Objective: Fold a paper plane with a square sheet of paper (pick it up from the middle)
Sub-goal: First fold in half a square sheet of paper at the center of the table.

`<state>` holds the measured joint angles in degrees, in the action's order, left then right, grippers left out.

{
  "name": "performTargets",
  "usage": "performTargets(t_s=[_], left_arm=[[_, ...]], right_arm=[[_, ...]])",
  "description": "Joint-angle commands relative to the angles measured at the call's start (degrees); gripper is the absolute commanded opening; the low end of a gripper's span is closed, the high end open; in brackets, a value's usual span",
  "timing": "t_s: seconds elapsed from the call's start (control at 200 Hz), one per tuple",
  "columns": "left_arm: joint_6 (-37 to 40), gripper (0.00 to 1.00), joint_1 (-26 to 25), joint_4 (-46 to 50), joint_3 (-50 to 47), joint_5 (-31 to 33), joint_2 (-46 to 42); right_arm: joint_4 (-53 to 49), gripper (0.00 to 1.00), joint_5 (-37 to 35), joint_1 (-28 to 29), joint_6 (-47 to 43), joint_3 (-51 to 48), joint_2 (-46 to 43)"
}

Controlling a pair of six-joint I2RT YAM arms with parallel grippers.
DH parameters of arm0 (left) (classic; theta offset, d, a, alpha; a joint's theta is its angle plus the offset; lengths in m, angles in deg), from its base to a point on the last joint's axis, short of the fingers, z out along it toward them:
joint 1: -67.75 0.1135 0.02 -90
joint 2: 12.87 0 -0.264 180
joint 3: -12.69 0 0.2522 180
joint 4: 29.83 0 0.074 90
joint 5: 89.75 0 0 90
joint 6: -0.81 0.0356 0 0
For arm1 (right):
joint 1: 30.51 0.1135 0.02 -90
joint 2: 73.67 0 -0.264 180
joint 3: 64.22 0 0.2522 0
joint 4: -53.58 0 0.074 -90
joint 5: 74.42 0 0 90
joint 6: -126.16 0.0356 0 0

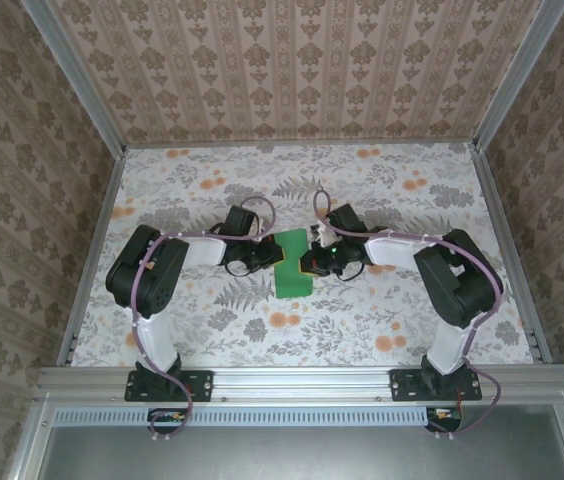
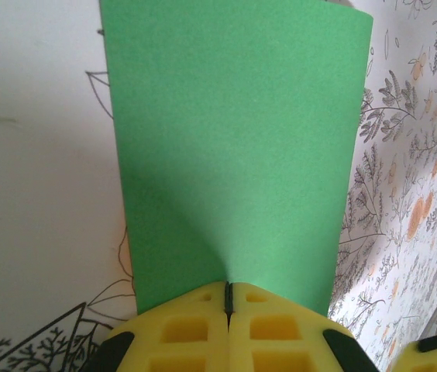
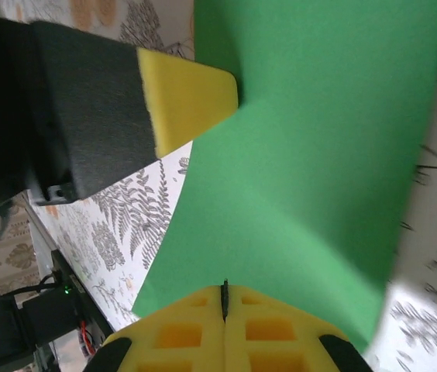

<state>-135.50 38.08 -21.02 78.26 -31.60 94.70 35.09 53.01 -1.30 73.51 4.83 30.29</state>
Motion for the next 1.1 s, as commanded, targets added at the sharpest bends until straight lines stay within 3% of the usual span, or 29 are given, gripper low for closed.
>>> performTargets(t_s=[0.0,0.365,0.725,0.94,1.095], left_arm=[[1.05,0.00,0.48,13.11,-3.62,14.40,5.81],[0.66,0.00,0.49,12.82,-4.15,14.90,5.96],[1.19,0.00,1.28,13.14,-4.00,14.81,5.72],[4.22,0.00,1.05,12.93,-2.04,13.06,4.99],[8.73,0.00,0.75,14.57,0.96,12.28,3.33]], right_arm=[[1.92,0.01,1.42,1.32,2.24,0.92,3.26],[-3.74,0.00,-0.59,0.92,-2.23,-4.44,2.92],[-6.66,0.00,-0.01,-1.85,-6.43,-13.50,-4.01],[-6.48,0.01,0.57,-2.93,-5.88,-6.38,-9.45],[-6.26,0.00,-5.57,-3.27,-5.19,2.63,-3.41]])
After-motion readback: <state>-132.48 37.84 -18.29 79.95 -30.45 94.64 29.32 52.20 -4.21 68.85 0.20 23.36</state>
